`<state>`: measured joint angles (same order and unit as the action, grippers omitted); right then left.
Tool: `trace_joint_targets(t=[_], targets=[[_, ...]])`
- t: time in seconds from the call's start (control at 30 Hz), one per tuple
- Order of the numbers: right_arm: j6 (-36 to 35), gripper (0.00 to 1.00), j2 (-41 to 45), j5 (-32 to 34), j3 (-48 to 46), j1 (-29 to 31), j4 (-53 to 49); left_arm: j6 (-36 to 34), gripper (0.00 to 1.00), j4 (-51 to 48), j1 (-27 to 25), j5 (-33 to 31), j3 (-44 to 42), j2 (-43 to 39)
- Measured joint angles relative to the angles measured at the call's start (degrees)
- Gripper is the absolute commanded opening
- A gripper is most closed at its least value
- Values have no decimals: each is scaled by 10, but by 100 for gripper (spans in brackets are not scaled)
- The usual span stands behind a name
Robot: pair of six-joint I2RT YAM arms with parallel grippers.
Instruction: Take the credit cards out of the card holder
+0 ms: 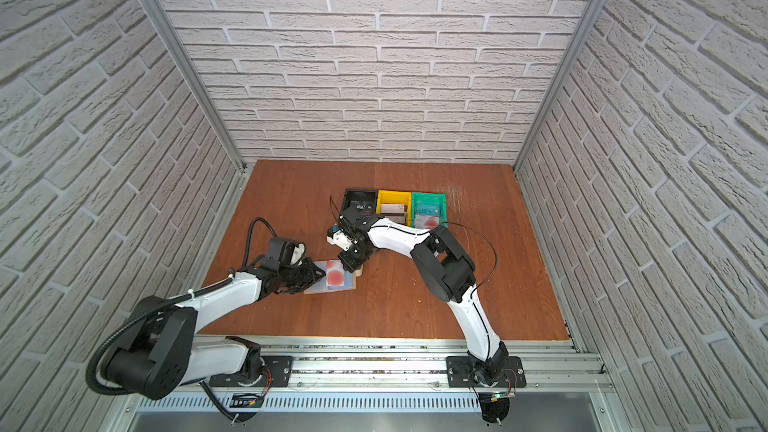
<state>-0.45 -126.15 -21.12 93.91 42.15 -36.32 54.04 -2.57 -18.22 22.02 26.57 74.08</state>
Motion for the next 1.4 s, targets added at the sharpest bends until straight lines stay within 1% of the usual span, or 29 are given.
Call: trace_joint_targets(t=[0.3,0.4,0.63,0.87,1.2,1.4], targets=[[0,8,-2,-7,1,0,0,0,22,31,21,21,-29,-26],[0,8,-3,-8,3,0,0,1,20,41,24,28,-33,-25],[0,8,-4,-10,4,0,-1,2,18,73,24,44,-33,-4],[0,8,-6,-11,6,0,-2,1,14,75,24,47,-33,2],[-2,8,-6,-11,7,0,-3,-1,15,74,24,51,-33,17],[-2,8,-6,-11,7,0,-3,0,15,90,24,58,-33,31]])
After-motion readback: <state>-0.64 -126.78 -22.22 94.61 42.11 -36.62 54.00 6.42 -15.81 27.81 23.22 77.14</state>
